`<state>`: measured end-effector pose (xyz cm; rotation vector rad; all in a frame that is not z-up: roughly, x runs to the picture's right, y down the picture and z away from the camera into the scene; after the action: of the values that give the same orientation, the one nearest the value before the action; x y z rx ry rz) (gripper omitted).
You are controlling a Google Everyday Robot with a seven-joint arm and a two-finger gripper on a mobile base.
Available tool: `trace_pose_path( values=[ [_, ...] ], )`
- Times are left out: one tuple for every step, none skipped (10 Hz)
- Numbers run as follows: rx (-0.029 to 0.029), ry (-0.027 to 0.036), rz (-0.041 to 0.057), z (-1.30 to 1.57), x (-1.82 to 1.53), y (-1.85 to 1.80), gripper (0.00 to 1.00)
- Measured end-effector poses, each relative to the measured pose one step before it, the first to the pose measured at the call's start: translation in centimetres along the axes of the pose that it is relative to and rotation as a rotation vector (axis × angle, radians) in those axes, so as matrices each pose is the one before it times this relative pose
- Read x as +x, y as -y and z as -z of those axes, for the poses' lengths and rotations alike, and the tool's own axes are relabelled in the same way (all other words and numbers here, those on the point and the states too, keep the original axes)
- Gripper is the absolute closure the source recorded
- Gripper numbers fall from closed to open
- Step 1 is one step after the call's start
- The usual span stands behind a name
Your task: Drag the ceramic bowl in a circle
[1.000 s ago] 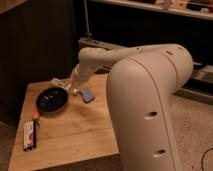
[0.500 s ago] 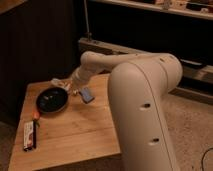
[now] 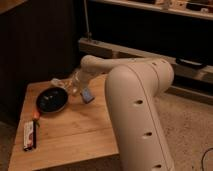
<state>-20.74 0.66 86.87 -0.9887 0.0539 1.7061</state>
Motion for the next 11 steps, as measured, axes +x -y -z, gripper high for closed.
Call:
trace_pose_path(
  values=[
    [0.00596,-0.0131,0.00735,-0.711,0.26,-0.378,0.2],
    [0.00677,-0.00866,-0.00173,-0.489,0.116,0.006,0.2],
    [0.00639,-0.00915,-0.00334,-0.495,0.079,0.124,0.2],
    [0.00736,-0.01335,-0.00009,-0.827,0.132,0.057,0.2],
    [0.00234,-0.01201,0.00347,-0.935,0.138,-0.231,0.2],
    [-0.00022,-0.00727,0.00402,-0.494,0.067,0.175,0.2],
    [-0.02162,-0.00112,0.02003,-0.658,0.189,-0.123,0.2],
    [-0.01847,0.00148,0.01157,-0.319,0.116,-0.031,0.2],
    [-0.00752,0.00213,0.00344,-0.137,-0.019,0.118,0.2],
    [-0.01113,0.00049,0.00471,-0.253,0.016,-0.072,0.21],
    [-0.00012,-0.00131,0.0014,-0.18,0.005,-0.008,0.25]
  ],
)
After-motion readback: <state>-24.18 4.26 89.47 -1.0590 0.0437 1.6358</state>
